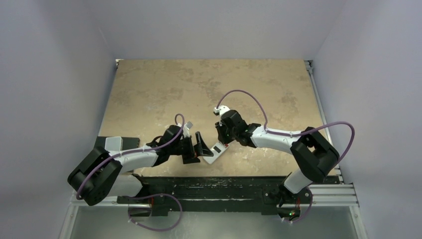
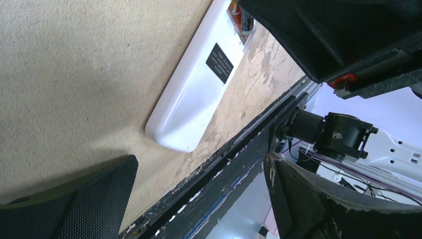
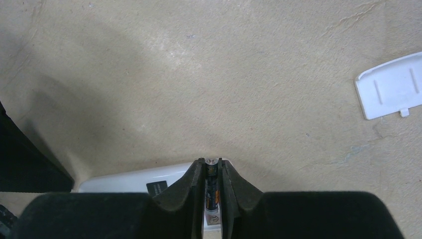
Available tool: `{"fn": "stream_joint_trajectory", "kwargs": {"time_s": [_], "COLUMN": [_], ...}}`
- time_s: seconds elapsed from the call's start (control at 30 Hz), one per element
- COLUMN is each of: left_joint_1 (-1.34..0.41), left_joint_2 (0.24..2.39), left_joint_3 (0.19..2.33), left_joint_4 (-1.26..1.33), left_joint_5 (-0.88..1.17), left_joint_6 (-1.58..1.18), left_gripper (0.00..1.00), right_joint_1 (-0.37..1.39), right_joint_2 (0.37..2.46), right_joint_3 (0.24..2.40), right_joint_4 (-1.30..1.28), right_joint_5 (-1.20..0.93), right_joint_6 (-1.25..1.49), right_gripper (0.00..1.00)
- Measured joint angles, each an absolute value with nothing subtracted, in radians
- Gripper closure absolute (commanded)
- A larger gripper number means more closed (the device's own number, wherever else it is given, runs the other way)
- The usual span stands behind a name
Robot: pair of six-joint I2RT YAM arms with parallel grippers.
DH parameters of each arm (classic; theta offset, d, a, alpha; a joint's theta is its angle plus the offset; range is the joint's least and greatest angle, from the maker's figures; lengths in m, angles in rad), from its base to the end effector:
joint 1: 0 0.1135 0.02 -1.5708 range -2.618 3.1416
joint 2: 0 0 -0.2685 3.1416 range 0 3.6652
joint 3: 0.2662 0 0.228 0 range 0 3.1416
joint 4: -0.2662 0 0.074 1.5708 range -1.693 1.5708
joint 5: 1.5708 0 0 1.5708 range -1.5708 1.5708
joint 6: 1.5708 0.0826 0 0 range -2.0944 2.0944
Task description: Load the batteries into the remote control
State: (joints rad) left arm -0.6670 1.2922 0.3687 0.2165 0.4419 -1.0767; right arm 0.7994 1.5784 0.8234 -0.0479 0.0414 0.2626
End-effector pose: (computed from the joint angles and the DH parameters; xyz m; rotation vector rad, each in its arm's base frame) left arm 0.1665 -0.1760 0.1358 -0.2657 2.6040 -1.2949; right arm 0.2340 0.2357 0.1623 -0.6226 2.3401 0.4521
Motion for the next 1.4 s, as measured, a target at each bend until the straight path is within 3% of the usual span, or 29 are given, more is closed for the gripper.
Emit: {"fn": "stream_joint_trajectory", "kwargs": {"time_s": [0.67,1.23,1.4], "left_joint_1": [-0.667,-0.727,-0.851], "left_joint_2": [1.290,1.133,1.110], "left_joint_3": [0.369,0.343,0.329], "left_joint_4": [0.215,0.115,0.117], "left_joint_5": [0.443,0.437,0.408], "left_joint_6": [-1.077,-1.079,-1.100], "left_gripper": [0.01,0.01,0.01], "right_joint_1": [0.799,0.798,0.786], "right_joint_2": [1.482,1.520,1.589], "right_joint_3": [0.785,0.987,1.020], "right_joint_4": [-0.039,-0.178,-0.213], "right_joint_5": [0.036,0.070,0.068], "right_joint_6": [0.267,0.268,0.268], "right_gripper": [0.59,0.60,0.73]}}
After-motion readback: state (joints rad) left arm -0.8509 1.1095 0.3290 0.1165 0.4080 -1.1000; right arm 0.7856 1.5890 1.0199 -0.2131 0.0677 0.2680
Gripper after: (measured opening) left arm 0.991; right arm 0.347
